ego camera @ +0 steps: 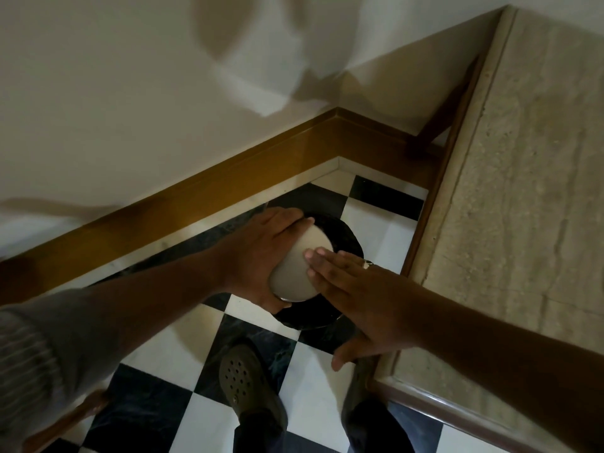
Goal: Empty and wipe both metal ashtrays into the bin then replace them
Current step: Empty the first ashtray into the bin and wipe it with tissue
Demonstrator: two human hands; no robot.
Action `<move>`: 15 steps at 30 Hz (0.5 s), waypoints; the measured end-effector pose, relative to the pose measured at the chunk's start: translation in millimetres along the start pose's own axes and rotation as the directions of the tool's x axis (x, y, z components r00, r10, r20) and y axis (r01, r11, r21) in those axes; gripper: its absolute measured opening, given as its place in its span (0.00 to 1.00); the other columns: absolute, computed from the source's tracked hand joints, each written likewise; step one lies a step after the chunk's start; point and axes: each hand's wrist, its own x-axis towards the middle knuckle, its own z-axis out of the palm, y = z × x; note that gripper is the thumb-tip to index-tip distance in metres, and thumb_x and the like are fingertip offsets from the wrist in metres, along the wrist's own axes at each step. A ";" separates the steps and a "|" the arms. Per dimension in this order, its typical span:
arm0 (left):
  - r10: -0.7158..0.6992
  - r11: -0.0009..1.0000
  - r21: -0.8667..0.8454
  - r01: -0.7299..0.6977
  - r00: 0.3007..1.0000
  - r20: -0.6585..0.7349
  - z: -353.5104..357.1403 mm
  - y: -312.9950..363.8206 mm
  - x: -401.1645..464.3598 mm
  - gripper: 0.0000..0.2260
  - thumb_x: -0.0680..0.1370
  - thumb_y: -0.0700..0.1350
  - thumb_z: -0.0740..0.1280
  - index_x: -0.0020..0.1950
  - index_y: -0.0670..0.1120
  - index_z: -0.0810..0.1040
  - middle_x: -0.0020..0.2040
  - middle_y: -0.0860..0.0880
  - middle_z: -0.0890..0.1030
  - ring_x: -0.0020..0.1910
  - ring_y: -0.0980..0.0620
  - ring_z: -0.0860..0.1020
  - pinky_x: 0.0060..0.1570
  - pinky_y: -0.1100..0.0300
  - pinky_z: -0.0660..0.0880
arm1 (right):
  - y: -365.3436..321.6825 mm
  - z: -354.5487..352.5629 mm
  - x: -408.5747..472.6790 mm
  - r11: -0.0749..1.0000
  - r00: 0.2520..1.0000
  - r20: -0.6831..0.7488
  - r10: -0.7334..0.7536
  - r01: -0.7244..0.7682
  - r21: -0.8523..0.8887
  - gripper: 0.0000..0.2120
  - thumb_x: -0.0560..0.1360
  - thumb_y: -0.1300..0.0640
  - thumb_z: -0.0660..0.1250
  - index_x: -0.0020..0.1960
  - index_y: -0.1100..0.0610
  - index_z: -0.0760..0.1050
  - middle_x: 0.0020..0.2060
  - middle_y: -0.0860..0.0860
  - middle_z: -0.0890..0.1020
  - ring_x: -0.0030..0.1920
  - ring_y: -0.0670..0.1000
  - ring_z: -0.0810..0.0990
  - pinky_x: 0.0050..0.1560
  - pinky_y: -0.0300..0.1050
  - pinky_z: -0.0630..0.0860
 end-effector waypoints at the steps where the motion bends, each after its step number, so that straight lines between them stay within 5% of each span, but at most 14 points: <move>1: -0.003 1.000 0.002 0.003 1.000 0.002 1.6 1.0 0.0 0.57 0.58 0.71 0.73 0.76 0.38 0.62 0.71 0.39 0.69 0.67 0.42 0.70 0.67 0.49 0.69 | -0.2 1.6 0.0 1.000 1.000 -0.010 -0.008 0.008 -0.011 0.55 0.69 0.23 0.54 0.77 0.66 0.53 0.77 0.64 0.53 0.78 0.62 0.51 0.75 0.60 0.59; 15: -0.035 0.999 -0.033 0.034 0.999 -0.040 4.8 4.8 4.6 0.56 0.57 0.70 0.74 0.74 0.38 0.63 0.69 0.38 0.70 0.66 0.42 0.70 0.66 0.50 0.69 | 4.1 1.5 3.8 0.998 0.999 -0.031 -0.009 0.007 -0.057 0.57 0.67 0.22 0.54 0.76 0.68 0.52 0.77 0.67 0.53 0.78 0.64 0.50 0.75 0.62 0.57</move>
